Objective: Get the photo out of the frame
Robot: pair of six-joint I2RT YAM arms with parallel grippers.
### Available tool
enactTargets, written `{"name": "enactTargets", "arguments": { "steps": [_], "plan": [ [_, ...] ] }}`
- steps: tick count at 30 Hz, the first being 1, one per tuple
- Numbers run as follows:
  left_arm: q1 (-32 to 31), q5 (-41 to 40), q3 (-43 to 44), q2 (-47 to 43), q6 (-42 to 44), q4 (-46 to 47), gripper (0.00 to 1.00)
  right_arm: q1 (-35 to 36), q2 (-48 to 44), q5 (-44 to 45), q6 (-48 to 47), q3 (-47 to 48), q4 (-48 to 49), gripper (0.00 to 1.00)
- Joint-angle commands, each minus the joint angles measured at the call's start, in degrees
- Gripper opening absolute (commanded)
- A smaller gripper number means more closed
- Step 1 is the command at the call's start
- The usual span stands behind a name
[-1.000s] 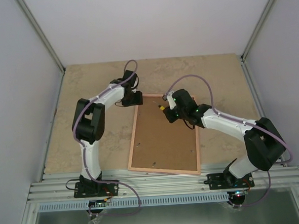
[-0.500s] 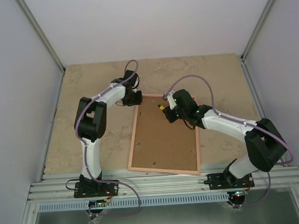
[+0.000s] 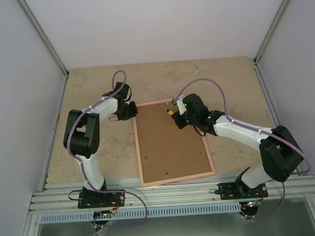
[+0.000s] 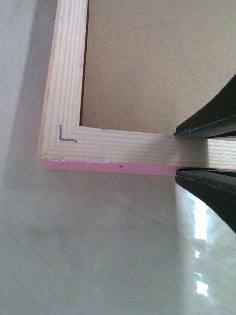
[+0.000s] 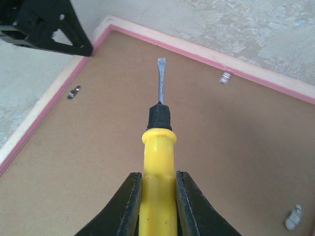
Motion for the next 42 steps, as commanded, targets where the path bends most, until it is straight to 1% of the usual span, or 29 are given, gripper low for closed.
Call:
{"name": "enactTargets", "arguments": {
  "steps": [1, 3, 8, 14, 15, 17, 22, 25, 28, 31, 33, 34, 38, 42],
  "plan": [
    [2.58, 4.10, -6.41, -7.02, -9.60, 6.43, 0.01, -0.25, -0.67, -0.33, -0.33, 0.29, 1.79, 0.00],
    [3.34, 4.29, -10.99, -10.69, -12.97, 9.00, 0.00, -0.29, -0.52, -0.31, -0.78, 0.63, 1.67, 0.00],
    [3.54, 0.62, -18.93, -19.01, -19.84, 11.26, 0.00, -0.43, -0.50, -0.51, -1.87, 0.85, 1.83, 0.00],
    [3.66, 1.10, -28.92, -26.22, -29.51, 15.99, 0.00, -0.64, -0.21, -1.54, -2.53, 0.59, 2.29, 0.00],
    [3.66, 0.99, -30.01, -27.12, -30.09, 16.48, 0.01, -0.68, -0.29, -1.69, -2.72, 0.48, 2.36, 0.01],
    [3.66, 0.70, -30.86, -27.80, -29.97, 16.35, 0.07, -0.79, -0.35, -1.94, -3.28, 0.32, 2.40, 0.00],
    [3.66, 0.26, -29.47, -26.74, -25.82, 13.22, 0.17, -1.28, -0.45, -2.56, -4.48, -0.02, 2.62, 0.00],
    [3.66, -1.07, -27.94, -25.72, -22.89, 10.59, 0.29, -1.62, -0.55, -2.97, -4.87, -0.34, 3.00, 0.00],
    [3.66, -4.08, -25.03, -25.02, -18.56, 6.82, 0.44, -2.02, -0.66, -3.21, -5.38, -0.55, 3.02, 0.01],
    [3.66, -7.60, -19.63, -23.50, -11.13, 2.16, 0.57, -2.29, -0.99, -3.42, -6.02, -0.71, 2.86, 0.00],
    [3.59, -7.41, -15.83, -21.73, -5.26, 0.68, 0.63, -2.44, -1.27, -3.56, -6.41, -0.90, 3.08, 0.00],
    [3.39, -7.06, -14.20, -20.87, -1.72, 0.49, 0.65, -2.47, -1.22, -3.81, -6.66, -1.02, 3.10, 0.00],
    [1.07, -5.18, -7.96, -17.47, 7.72, 1.09, 0.69, -2.73, -1.15, -4.13, -7.29, -1.05, 2.96, 0.00],
    [-3.23, -7.15, -0.34, -11.23, 17.21, -1.18, 0.72, -2.83, -1.20, -4.54, -7.49, -1.33, 3.12, 0.00]
  ]
}}
